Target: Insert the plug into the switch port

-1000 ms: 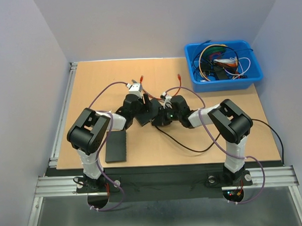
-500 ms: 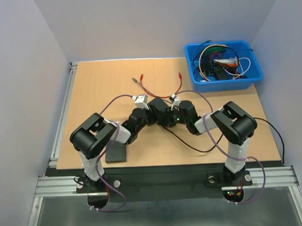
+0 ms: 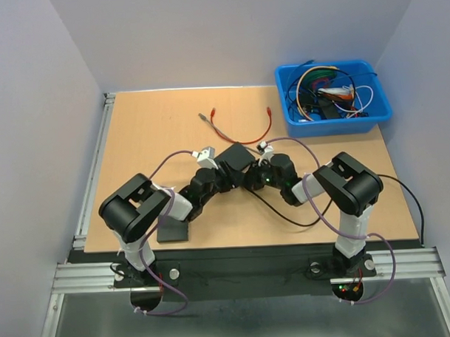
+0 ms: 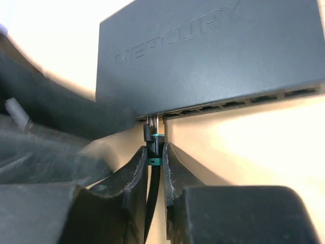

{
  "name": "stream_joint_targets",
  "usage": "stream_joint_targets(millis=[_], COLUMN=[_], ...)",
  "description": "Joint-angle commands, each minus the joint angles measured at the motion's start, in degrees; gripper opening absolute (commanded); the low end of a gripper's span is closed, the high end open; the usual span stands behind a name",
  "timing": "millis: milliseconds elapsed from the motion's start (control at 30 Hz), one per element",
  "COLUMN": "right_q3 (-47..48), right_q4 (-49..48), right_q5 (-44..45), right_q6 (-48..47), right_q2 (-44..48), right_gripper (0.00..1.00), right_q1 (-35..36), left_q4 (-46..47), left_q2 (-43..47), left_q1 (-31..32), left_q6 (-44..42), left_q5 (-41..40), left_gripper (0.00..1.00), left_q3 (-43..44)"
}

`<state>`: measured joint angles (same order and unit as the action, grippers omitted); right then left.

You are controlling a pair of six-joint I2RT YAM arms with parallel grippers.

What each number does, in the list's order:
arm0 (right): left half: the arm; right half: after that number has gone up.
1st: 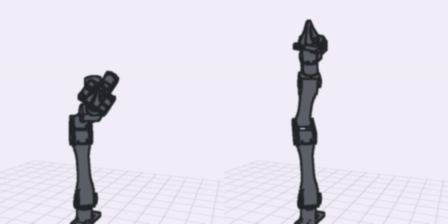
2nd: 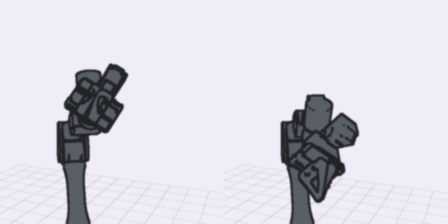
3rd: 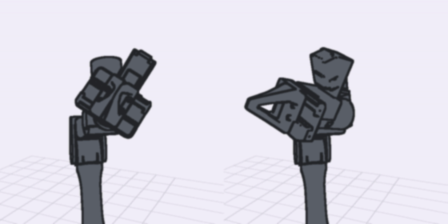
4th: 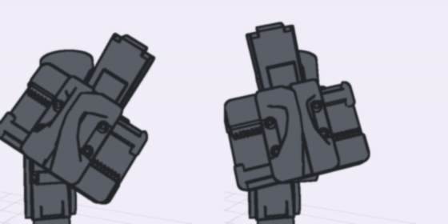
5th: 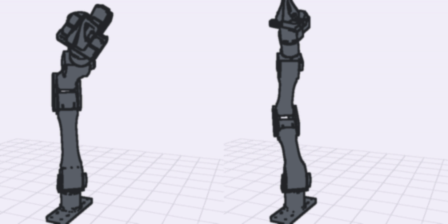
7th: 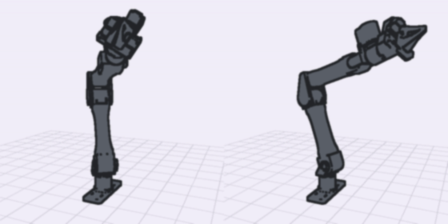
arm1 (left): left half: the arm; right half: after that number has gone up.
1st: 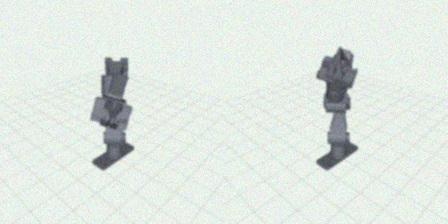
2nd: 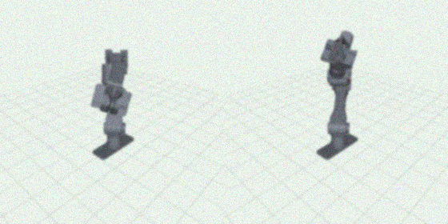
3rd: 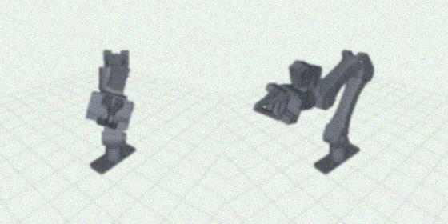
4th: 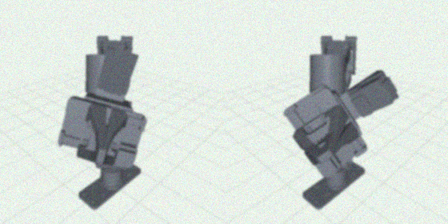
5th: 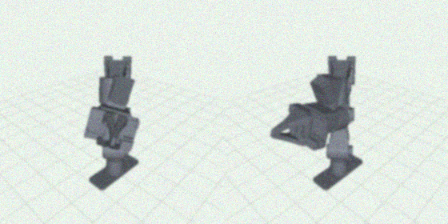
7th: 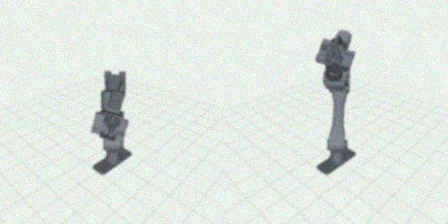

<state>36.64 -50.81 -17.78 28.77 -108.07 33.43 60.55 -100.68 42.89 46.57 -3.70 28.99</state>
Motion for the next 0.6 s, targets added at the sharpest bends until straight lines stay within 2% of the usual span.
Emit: stream_joint_targets(millis=[0, 133, 433, 467, 567], right_q3=[0.72, -1.40, -6.67, -7.37, -7.64], right_q4=[-18.89, -18.37, -13.89, -11.62, -5.38], right_q5=[5.21, 5.13, 4.68, 5.29, 11.52], right_q6=[0.84, 1.28, 1.64, 0.94, -0.38], right_q2=[2.95, 3.74, 12.08, 15.14, 19.99], right_gripper=[0.29, 0.47, 0.67, 0.73, 0.78], right_q1=[-0.03, 0.06, 0.06, -0.03, -0.03], left_q4=[-28.54, -34.53, -43.24, -43.94, -45.08], left_q2=[1.62, 6.81, 16.74, 17.71, 19.38], left_q1=[7.82, 7.82, 7.82, 7.82, 7.91], left_q6=[-2.79, -3.94, -4.82, -4.56, -4.12], left_q5=[15.76, 11.89, 6.34, 6.25, 5.64], left_gripper=[0.68, 0.73, 0.79, 0.79, 0.79], left_q3=[-2.28, -0.87, 0.36, 0.28, 0.80])
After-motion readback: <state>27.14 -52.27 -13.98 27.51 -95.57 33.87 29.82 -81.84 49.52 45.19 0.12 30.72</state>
